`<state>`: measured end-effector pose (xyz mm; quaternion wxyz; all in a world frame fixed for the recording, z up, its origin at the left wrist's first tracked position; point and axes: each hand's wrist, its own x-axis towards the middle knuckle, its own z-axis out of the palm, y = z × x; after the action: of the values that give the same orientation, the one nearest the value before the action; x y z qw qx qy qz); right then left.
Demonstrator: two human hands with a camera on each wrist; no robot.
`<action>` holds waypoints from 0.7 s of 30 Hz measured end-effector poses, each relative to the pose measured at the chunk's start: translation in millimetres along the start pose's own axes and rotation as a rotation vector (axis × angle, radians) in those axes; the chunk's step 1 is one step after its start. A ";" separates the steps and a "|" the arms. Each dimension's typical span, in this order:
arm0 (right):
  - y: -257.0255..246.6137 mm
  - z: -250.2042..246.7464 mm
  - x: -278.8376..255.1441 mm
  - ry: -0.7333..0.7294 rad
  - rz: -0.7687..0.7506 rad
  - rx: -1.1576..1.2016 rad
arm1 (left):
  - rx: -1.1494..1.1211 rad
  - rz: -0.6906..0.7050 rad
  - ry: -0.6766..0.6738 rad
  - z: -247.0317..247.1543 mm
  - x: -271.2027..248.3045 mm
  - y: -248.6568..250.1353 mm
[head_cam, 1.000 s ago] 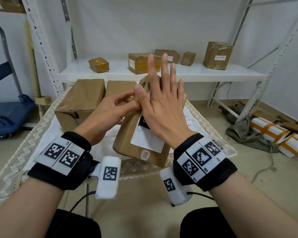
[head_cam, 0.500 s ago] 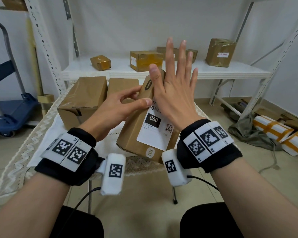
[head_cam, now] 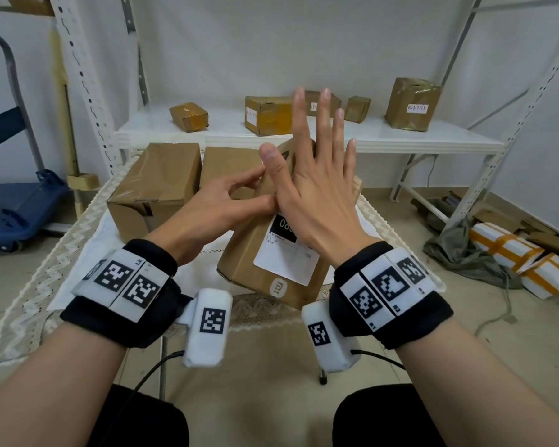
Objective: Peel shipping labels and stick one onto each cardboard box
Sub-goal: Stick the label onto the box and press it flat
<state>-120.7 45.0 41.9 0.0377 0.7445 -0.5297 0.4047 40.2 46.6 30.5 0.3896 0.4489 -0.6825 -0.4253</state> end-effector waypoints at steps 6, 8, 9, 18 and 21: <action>-3.0 -2.9 12.0 0.059 0.020 0.022 | 0.033 0.028 -0.057 2.1 -0.9 4.9; -3.8 -4.8 18.2 0.077 0.030 0.027 | 0.052 0.031 -0.055 3.0 -1.5 6.5; -3.9 -6.1 21.0 0.089 0.035 0.027 | 0.058 0.028 -0.051 3.2 -1.4 6.6; 6.9 -23.5 27.5 0.260 0.103 0.157 | 0.033 0.011 -0.025 5.8 1.8 3.3; 12.1 -24.1 18.4 0.244 0.122 0.170 | 0.013 -0.019 0.016 2.6 3.1 0.0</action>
<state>-142.1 37.4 65.4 0.0141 0.6568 -0.5291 0.5371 37.0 44.2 30.1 0.3879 0.4612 -0.6778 -0.4213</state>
